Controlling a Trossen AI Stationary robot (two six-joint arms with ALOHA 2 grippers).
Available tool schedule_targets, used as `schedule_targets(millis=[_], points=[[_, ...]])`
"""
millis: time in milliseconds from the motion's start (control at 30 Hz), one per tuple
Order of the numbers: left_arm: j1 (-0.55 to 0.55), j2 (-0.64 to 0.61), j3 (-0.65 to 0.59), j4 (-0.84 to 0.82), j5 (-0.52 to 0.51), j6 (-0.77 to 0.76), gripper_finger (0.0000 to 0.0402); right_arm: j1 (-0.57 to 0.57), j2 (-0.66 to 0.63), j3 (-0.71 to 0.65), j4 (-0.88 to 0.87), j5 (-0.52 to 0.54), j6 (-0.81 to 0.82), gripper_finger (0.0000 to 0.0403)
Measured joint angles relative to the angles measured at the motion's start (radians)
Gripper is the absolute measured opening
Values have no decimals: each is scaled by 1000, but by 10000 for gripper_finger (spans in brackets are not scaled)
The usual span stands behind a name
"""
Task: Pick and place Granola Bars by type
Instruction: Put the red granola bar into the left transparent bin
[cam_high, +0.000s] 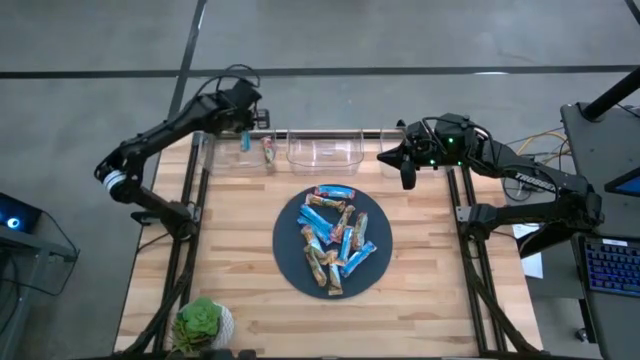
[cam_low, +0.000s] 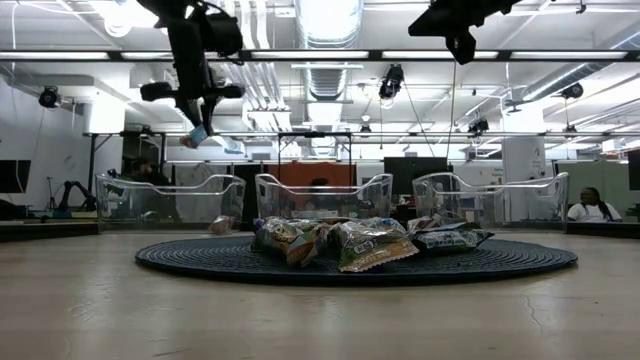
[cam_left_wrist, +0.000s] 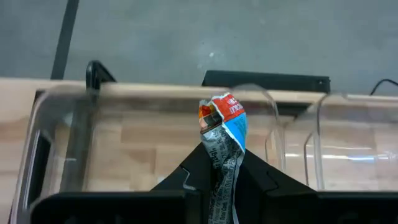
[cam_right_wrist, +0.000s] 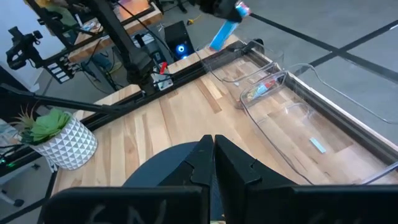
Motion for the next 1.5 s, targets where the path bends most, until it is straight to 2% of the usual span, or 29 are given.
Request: schedule_targets(millis=[200,633,900,1133,1500], points=[[53,52,0,9,11,67,30,0,0,0,-1,1,0,8],[70,208,0,71,50,144,30,-1,0,0,-2,42,53,8],[127,213,-1,57,62,146,30,0,0,0,-2,59,79,8],[183,213,-3,34,187,140,30,0,0,0,-1,60,79,9],[183,213,-53,12,259,81,30,0,0,0,-1,61,76,8]])
